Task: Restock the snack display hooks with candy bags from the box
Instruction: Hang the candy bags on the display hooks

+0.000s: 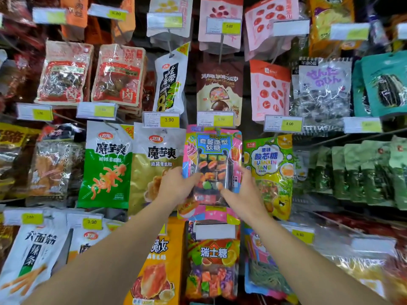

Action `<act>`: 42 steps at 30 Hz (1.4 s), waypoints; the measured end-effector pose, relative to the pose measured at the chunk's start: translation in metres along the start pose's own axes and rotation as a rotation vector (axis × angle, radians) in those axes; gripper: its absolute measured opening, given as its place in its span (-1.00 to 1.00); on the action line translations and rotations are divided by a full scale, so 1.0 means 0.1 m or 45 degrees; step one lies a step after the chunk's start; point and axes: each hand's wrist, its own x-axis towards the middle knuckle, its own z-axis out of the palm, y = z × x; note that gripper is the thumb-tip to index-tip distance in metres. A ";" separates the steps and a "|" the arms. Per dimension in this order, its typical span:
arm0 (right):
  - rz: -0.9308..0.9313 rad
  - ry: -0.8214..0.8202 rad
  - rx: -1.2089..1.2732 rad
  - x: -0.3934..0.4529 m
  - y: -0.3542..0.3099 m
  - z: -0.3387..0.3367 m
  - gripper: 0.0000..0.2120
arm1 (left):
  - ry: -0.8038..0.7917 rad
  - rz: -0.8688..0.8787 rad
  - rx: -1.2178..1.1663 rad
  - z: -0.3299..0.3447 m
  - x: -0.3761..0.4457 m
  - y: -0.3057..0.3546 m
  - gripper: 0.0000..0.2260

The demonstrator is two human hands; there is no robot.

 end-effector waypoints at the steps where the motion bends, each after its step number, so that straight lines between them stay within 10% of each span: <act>1: 0.008 -0.026 0.020 -0.08 0.07 0.04 -0.28 | 0.018 0.022 0.089 0.01 -0.05 -0.07 -0.74; 6: 0.009 -0.032 -0.035 -0.25 0.19 0.15 -0.30 | 0.073 0.130 0.049 0.00 -0.36 -0.31 -0.55; 14: 0.146 0.120 -0.221 -0.02 0.12 0.09 -0.62 | -0.004 0.236 0.193 -0.04 -0.28 -0.19 -0.78; 22: 0.390 -0.170 -0.317 -0.18 -0.06 0.05 -0.37 | -0.354 0.113 0.298 -0.19 -0.32 -0.24 -0.46; 28: 0.334 -0.140 -0.343 -0.52 -0.34 0.01 -0.67 | -0.315 0.187 0.227 -0.43 -0.53 -0.25 -0.58; 42: 0.372 -0.425 -0.569 -2.42 -0.89 0.41 -0.43 | -0.477 -0.032 0.148 -1.09 -2.13 -0.99 -0.56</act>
